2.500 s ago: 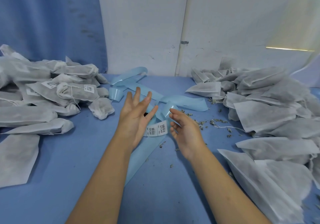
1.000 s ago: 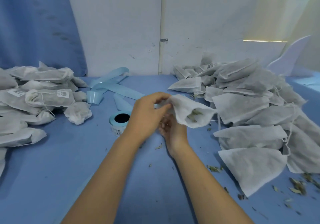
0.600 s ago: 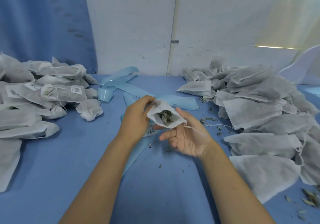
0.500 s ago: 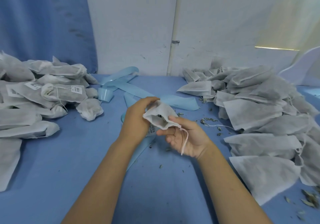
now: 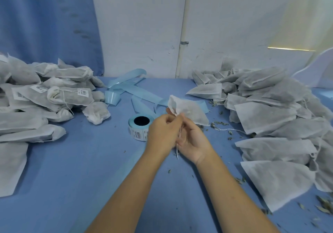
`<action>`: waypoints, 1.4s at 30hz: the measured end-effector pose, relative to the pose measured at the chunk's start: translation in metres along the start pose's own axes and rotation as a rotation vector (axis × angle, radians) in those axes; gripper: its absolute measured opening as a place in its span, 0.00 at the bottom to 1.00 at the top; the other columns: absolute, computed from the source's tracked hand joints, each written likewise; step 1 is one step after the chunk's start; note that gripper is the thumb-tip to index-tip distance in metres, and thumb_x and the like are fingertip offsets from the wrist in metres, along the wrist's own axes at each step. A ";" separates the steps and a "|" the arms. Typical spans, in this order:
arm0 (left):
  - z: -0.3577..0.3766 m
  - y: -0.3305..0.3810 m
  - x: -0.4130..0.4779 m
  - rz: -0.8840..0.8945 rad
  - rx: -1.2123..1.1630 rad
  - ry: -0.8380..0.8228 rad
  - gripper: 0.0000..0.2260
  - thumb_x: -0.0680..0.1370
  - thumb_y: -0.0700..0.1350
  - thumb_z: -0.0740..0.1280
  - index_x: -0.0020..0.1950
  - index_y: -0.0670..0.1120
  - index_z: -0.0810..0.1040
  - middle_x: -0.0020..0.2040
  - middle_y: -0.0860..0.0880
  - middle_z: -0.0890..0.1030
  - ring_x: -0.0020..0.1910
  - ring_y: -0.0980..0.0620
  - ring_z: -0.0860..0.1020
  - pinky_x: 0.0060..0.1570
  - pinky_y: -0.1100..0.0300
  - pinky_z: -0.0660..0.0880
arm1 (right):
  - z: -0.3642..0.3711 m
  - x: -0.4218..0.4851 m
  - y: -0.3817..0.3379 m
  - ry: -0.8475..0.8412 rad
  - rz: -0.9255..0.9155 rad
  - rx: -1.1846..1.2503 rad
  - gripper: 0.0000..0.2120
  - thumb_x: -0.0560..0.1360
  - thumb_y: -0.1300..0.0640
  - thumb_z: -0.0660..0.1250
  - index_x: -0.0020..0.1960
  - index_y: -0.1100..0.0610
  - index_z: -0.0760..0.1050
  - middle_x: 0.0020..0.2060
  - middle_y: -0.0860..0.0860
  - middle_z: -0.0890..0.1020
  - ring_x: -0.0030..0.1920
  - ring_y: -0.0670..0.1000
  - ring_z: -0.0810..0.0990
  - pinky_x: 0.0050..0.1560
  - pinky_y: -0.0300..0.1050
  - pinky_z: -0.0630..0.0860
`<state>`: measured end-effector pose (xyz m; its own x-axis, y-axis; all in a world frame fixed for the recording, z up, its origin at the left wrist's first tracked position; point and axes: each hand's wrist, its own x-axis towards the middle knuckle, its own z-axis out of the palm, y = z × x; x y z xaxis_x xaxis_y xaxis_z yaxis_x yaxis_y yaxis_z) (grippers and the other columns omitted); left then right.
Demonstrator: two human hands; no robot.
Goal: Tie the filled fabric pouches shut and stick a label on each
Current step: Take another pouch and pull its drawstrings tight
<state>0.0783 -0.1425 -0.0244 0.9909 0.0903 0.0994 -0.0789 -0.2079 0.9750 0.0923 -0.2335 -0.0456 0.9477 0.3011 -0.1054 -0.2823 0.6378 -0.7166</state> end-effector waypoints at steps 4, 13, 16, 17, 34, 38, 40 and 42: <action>0.005 0.003 -0.005 -0.170 -0.323 -0.060 0.06 0.78 0.42 0.66 0.48 0.39 0.77 0.40 0.43 0.83 0.29 0.51 0.82 0.28 0.61 0.78 | -0.003 -0.001 -0.003 -0.019 0.025 0.097 0.16 0.82 0.51 0.55 0.57 0.56 0.80 0.39 0.50 0.85 0.30 0.45 0.82 0.24 0.36 0.75; 0.000 -0.004 -0.002 0.051 -0.177 0.039 0.08 0.78 0.40 0.66 0.41 0.49 0.79 0.31 0.52 0.80 0.26 0.60 0.75 0.30 0.69 0.74 | -0.002 0.007 0.003 0.144 -0.076 -0.232 0.22 0.81 0.45 0.56 0.49 0.62 0.79 0.35 0.53 0.84 0.29 0.45 0.79 0.28 0.35 0.73; 0.000 -0.005 -0.002 0.040 -0.229 0.026 0.11 0.78 0.38 0.63 0.44 0.53 0.79 0.29 0.54 0.80 0.25 0.60 0.75 0.30 0.68 0.74 | -0.002 0.007 0.003 0.203 -0.093 -0.270 0.26 0.79 0.41 0.58 0.49 0.64 0.80 0.35 0.54 0.83 0.29 0.46 0.77 0.29 0.37 0.74; -0.001 -0.005 -0.001 0.031 -0.246 0.021 0.13 0.78 0.37 0.63 0.44 0.55 0.79 0.28 0.55 0.79 0.25 0.59 0.75 0.30 0.67 0.74 | -0.003 0.006 0.002 0.210 -0.103 -0.292 0.25 0.78 0.41 0.60 0.50 0.64 0.79 0.36 0.54 0.82 0.30 0.47 0.76 0.30 0.37 0.74; -0.004 -0.003 -0.002 0.031 -0.287 0.014 0.17 0.77 0.34 0.59 0.56 0.50 0.82 0.48 0.50 0.83 0.44 0.61 0.81 0.41 0.66 0.76 | -0.004 0.002 0.001 0.146 -0.083 -0.163 0.10 0.76 0.59 0.65 0.41 0.54 0.85 0.41 0.49 0.84 0.46 0.46 0.80 0.56 0.42 0.73; -0.006 -0.006 -0.001 0.083 -0.173 0.141 0.11 0.74 0.36 0.63 0.46 0.51 0.82 0.27 0.60 0.75 0.25 0.62 0.72 0.27 0.74 0.66 | 0.005 0.001 0.003 0.175 -0.076 0.035 0.07 0.74 0.60 0.66 0.43 0.56 0.83 0.43 0.50 0.84 0.51 0.49 0.78 0.62 0.44 0.71; -0.011 -0.011 0.003 0.083 -0.075 0.210 0.10 0.73 0.36 0.63 0.46 0.48 0.81 0.19 0.58 0.67 0.20 0.60 0.66 0.22 0.72 0.62 | 0.007 0.000 0.001 0.196 -0.096 0.127 0.06 0.76 0.61 0.65 0.46 0.57 0.81 0.41 0.48 0.84 0.44 0.46 0.79 0.48 0.37 0.75; -0.017 -0.015 0.005 0.082 0.019 0.256 0.10 0.72 0.37 0.63 0.47 0.48 0.80 0.18 0.58 0.68 0.20 0.59 0.67 0.22 0.70 0.62 | 0.007 -0.001 -0.002 0.236 -0.102 0.178 0.06 0.76 0.61 0.65 0.46 0.57 0.80 0.40 0.47 0.85 0.37 0.43 0.79 0.39 0.34 0.75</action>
<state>0.0828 -0.1222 -0.0353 0.9213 0.3156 0.2272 -0.1529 -0.2431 0.9579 0.0904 -0.2302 -0.0396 0.9749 0.0694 -0.2115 -0.1860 0.7763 -0.6023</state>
